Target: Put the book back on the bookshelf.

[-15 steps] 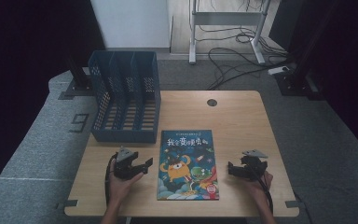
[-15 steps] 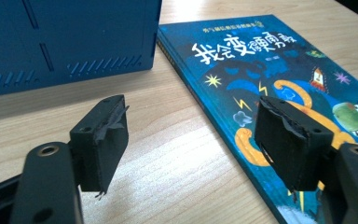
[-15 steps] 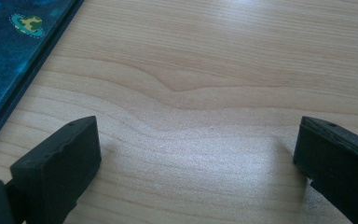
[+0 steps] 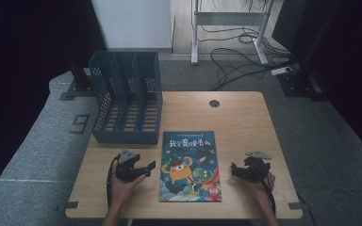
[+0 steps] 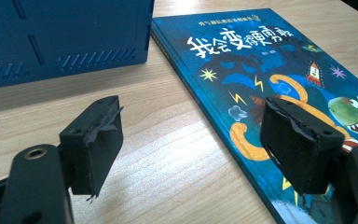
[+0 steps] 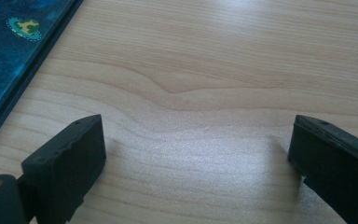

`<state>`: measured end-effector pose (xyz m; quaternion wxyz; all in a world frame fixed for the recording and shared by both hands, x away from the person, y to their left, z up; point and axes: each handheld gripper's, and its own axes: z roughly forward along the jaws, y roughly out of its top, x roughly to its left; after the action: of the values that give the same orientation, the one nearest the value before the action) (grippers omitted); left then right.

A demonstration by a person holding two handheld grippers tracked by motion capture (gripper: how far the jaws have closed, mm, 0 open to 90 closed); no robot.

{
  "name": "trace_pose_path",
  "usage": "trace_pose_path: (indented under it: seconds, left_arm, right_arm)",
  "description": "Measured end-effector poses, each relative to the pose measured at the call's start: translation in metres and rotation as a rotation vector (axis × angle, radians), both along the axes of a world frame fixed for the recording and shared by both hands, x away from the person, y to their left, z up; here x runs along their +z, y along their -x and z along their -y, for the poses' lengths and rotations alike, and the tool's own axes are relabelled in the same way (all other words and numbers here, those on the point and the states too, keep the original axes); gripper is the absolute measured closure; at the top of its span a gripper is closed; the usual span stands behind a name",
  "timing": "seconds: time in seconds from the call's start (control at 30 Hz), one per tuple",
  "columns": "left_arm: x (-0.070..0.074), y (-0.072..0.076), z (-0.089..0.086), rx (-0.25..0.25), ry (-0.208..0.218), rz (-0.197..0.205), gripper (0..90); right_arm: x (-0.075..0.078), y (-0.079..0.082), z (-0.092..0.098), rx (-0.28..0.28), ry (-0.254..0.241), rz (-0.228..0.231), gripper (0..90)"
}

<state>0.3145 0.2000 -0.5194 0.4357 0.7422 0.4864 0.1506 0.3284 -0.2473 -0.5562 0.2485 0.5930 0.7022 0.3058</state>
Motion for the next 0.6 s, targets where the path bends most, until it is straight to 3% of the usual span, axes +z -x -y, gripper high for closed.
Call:
trace_pose_path:
  seconds: [0.33,0.6]
  left_arm:
    - [0.001,0.002,0.006,-0.017,0.006,0.006,21.3]
    - [-0.002,0.001,0.013,-0.015,-0.02,-0.008,21.7]
  right_arm:
    - [0.001,0.001,0.001,-0.003,-0.003,0.004,6.7]
    - [0.004,0.0,-0.001,0.007,-0.015,0.006,11.7]
